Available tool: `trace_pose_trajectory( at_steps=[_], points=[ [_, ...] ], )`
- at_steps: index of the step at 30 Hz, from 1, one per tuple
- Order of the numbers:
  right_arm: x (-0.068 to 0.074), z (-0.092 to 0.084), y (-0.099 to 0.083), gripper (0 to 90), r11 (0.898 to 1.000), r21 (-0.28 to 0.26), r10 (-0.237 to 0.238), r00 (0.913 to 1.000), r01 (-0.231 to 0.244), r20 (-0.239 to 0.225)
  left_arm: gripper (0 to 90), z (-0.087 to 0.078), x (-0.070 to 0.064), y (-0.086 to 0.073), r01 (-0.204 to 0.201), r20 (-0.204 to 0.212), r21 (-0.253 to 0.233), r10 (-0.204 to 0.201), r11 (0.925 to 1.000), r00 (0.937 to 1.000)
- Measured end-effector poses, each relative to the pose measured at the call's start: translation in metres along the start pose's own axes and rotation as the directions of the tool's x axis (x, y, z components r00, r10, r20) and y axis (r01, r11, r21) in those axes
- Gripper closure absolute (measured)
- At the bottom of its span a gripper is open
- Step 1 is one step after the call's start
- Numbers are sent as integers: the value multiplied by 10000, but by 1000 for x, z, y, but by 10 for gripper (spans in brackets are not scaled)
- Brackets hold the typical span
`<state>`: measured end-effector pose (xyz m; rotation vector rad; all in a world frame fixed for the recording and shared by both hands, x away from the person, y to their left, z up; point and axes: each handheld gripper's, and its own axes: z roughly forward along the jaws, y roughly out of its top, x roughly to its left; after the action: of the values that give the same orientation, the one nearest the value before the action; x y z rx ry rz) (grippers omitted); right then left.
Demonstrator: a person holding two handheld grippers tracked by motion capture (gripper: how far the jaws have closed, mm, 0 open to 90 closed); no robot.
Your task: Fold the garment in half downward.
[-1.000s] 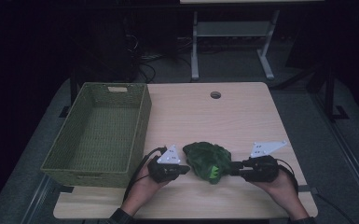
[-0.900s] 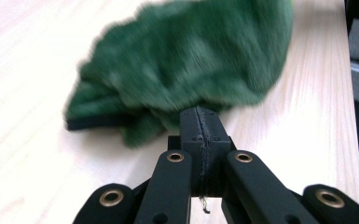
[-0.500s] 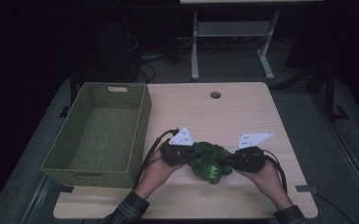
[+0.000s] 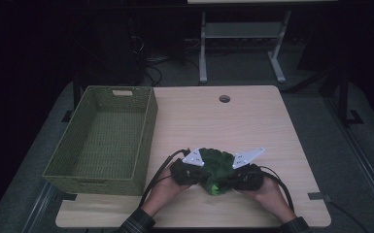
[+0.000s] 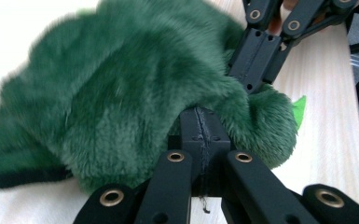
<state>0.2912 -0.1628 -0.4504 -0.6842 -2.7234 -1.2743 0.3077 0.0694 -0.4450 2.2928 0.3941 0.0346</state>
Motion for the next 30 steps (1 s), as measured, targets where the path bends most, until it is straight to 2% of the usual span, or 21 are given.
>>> trace_pose_trajectory(
  at_steps=[1,7,9,11,14,17,18,19,21,23,24,26,30],
  points=[
    [0,3,-1,900,9999,117,-113,9999,112,88,898,1,1,-2,17,-27,121,-17,9999,10000],
    [-4,12,-3,900,9994,327,-88,9996,79,274,899,8,7,-10,221,-162,393,-215,9990,9996],
    [-4,13,-5,900,9997,247,42,9998,-47,218,899,9,8,-11,254,-167,339,-248,9991,9996],
    [-3,11,-4,900,9998,194,-51,9997,47,228,898,7,8,-10,317,-183,201,-313,9993,9993],
    [-1,1,-1,890,9996,-202,-186,9991,194,369,898,-1,6,-5,373,-202,-156,-377,9992,9991],
    [1,-14,5,827,9965,-800,-190,9981,236,585,898,-11,5,0,271,-385,-415,-287,9988,9988],
    [1,-19,7,820,9942,-1034,-207,9972,282,724,898,-15,5,2,135,-425,-397,-152,9991,9990],
    [0,-24,8,819,9924,-1199,-172,9967,267,798,898,-18,4,3,171,-458,-503,-194,9986,9988],
    [-3,-33,11,810,9893,-1439,-104,9956,238,935,898,-25,2,5,185,-556,-581,-217,9981,9982],
    [-9,-41,14,855,9875,-1564,-21,9923,217,1242,898,-30,2,6,249,-613,-597,-286,9979,9977],
    [-12,-44,15,895,9882,-1522,28,9899,190,1418,898,-32,1,5,328,-652,-589,-366,9977,9972],
    [-21,-47,16,899,9900,-1408,163,9849,82,1722,898,-33,-1,4,459,-678,-495,-492,9977,9965],
    [-44,-47,19,900,9908,-1332,517,9782,-249,2012,898,-33,-7,-3,666,-682,-294,-685,9973,9953]
  ],
)
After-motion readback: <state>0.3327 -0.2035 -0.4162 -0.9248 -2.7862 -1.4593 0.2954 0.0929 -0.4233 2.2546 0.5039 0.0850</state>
